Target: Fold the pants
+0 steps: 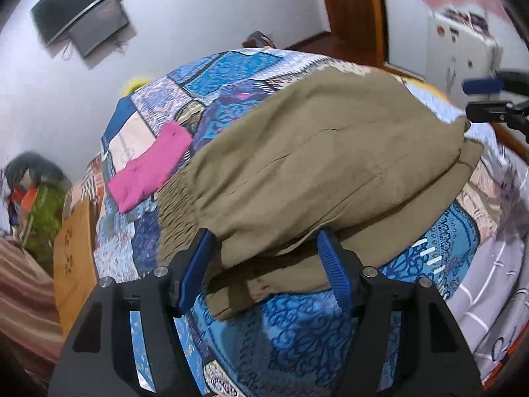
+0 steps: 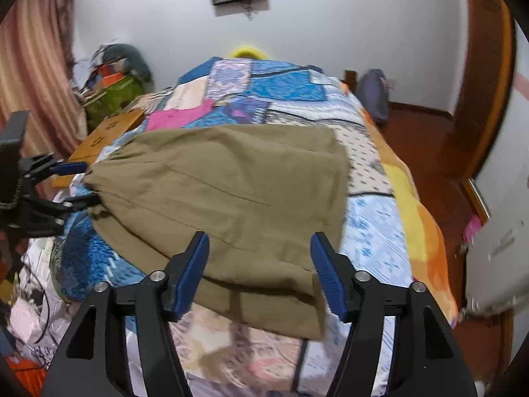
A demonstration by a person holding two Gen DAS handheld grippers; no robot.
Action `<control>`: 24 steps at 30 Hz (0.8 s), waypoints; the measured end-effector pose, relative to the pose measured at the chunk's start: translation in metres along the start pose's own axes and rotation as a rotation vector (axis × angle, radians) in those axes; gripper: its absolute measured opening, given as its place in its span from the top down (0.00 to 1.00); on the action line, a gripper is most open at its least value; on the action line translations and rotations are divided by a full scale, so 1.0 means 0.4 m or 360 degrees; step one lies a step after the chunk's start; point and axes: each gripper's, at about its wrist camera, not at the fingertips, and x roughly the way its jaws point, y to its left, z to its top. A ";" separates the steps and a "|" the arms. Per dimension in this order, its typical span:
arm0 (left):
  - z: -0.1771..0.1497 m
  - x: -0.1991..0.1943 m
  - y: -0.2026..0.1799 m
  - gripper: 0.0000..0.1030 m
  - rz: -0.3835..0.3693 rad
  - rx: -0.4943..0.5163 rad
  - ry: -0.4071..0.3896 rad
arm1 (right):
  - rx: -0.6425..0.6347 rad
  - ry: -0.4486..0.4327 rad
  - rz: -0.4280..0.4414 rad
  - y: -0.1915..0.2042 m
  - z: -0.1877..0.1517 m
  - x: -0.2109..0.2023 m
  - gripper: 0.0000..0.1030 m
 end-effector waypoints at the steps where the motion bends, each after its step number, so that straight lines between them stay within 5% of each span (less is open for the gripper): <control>1: 0.002 0.004 -0.011 0.35 0.0007 0.0032 -0.0002 | -0.0035 0.0005 0.0015 0.016 0.003 0.010 0.40; 7: 0.027 0.020 -0.062 0.35 -0.0019 0.0159 -0.0022 | -0.0141 0.0060 0.0126 0.087 0.008 0.073 0.39; 11: 0.053 0.020 -0.055 0.55 -0.0118 0.0101 -0.0024 | -0.0220 0.0102 0.0164 0.130 0.006 0.115 0.39; 21: 0.097 0.010 -0.034 0.72 -0.0165 -0.0008 -0.0081 | -0.0259 0.0054 0.0026 0.144 0.014 0.164 0.40; 24: 0.108 0.000 -0.025 0.77 -0.0207 -0.0056 -0.0089 | -0.0204 0.0030 0.0036 0.123 0.015 0.153 0.55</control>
